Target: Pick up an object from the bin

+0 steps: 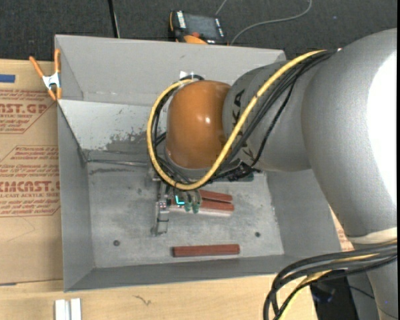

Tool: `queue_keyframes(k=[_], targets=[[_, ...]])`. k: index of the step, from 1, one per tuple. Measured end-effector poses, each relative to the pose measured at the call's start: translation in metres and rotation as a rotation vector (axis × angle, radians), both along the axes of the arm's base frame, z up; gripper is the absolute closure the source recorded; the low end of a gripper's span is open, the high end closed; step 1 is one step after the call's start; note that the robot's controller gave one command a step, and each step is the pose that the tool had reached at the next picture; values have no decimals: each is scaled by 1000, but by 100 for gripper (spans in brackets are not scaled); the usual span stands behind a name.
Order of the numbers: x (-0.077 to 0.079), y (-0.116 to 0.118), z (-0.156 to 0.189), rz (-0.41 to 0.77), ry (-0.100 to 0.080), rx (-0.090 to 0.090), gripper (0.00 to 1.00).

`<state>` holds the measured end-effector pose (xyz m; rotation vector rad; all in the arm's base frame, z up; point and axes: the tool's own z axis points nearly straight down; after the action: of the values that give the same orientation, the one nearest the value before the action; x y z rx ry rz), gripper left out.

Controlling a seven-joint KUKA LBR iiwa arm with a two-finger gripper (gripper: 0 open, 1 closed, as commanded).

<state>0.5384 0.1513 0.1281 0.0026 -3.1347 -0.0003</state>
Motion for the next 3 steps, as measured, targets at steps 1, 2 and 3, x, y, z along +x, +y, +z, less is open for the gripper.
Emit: queue_keyframes(k=[1, 2, 3], targets=[[19, -73, -58, 159, -10, 0, 0], [24, -125, -58, 233, -9, -1, 0], [23, -122, -58, 236, -9, 2, 100]])
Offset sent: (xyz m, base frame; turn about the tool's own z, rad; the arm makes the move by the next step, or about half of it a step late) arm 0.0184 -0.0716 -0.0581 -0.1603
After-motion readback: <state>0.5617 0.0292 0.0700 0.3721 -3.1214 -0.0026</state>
